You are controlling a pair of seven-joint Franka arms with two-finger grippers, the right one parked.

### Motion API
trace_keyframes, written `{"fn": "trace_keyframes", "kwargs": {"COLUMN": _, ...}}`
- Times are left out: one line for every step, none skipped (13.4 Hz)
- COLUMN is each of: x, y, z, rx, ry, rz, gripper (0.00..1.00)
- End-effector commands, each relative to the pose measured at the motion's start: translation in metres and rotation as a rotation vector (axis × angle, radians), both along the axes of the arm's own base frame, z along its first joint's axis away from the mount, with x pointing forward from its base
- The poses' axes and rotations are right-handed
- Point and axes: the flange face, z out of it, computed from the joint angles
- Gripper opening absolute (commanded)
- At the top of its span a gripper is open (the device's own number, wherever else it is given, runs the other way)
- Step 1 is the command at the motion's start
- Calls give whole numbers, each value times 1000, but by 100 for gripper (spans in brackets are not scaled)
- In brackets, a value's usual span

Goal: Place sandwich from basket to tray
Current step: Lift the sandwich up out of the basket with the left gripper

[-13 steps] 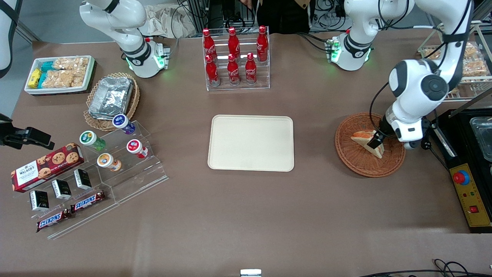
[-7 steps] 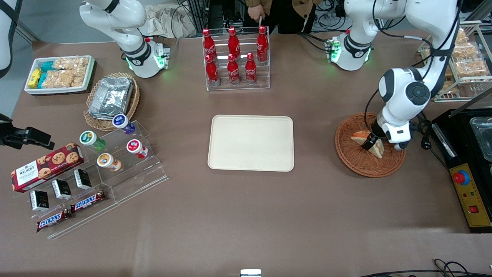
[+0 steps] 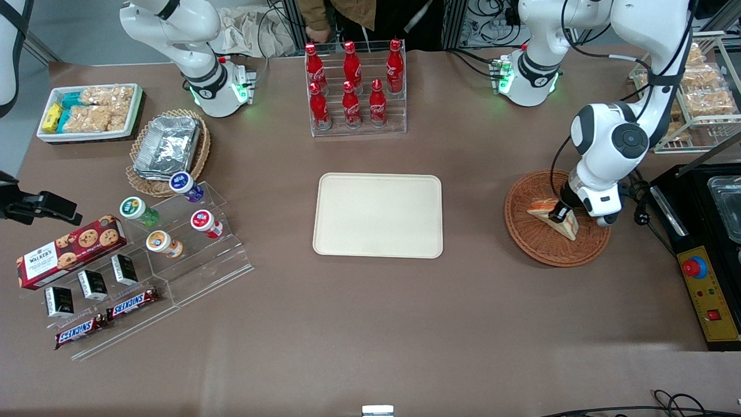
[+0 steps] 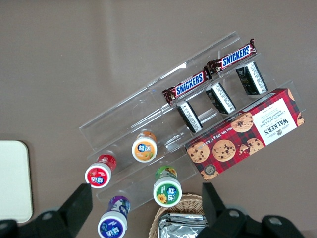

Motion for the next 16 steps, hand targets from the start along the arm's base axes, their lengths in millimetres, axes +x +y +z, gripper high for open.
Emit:
{"fn": "trace_keyframes", "kwargs": {"x": 17, "y": -7, "z": 44, "rx": 5, "ry": 22, "rz": -18, "gripper": 0}}
{"fn": "trace_keyframes", "kwargs": {"x": 29, "y": -18, "z": 70, "rx": 10, "ry": 67, "rz": -46, "gripper": 0}}
{"fn": "trace_keyframes", "kwargs": {"x": 42, "y": -29, "z": 102, "rx": 14, "ry": 110, "rz": -80, "gripper": 0}}
{"fn": "trace_keyframes", "kwargs": {"x": 53, "y": -36, "z": 135, "rx": 19, "ry": 160, "rz": -112, "gripper": 0}}
{"fn": "trace_keyframes", "kwargs": {"x": 62, "y": -48, "z": 170, "rx": 20, "ry": 187, "rz": -158, "gripper": 0}}
{"fn": "trace_keyframes", "kwargs": {"x": 69, "y": -55, "z": 203, "rx": 21, "ry": 198, "rz": -185, "gripper": 0}}
{"fn": "trace_keyframes", "kwargs": {"x": 72, "y": -61, "z": 233, "rx": 17, "ry": 201, "rz": -214, "gripper": 0}}
{"fn": "trace_keyframes", "kwargs": {"x": 72, "y": -78, "z": 260, "rx": 15, "ry": 204, "rz": -273, "gripper": 0}}
{"fn": "trace_keyframes", "kwargs": {"x": 69, "y": -96, "z": 282, "rx": 8, "ry": 203, "rz": -328, "gripper": 0}}
{"fn": "trace_keyframes", "kwargs": {"x": 64, "y": -115, "z": 294, "rx": 14, "ry": 202, "rz": -383, "gripper": 0}}
{"fn": "trace_keyframes", "kwargs": {"x": 59, "y": -140, "z": 305, "rx": 27, "ry": 182, "rz": -436, "gripper": 0}}
{"fn": "trace_keyframes", "kwargs": {"x": 54, "y": -166, "z": 314, "rx": 29, "ry": 161, "rz": -476, "gripper": 0}}
{"fn": "trace_keyframes", "kwargs": {"x": 47, "y": -189, "z": 316, "rx": 36, "ry": 155, "rz": -521, "gripper": 0}}
{"fn": "trace_keyframes", "kwargs": {"x": 38, "y": -210, "z": 317, "rx": 75, "ry": 147, "rz": -580, "gripper": 0}}
{"fn": "trace_keyframes", "kwargs": {"x": 28, "y": -234, "z": 315, "rx": 102, "ry": 145, "rz": -638, "gripper": 0}}
{"fn": "trace_keyframes", "kwargs": {"x": 23, "y": -254, "z": 304, "rx": 117, "ry": 158, "rz": -717, "gripper": 0}}
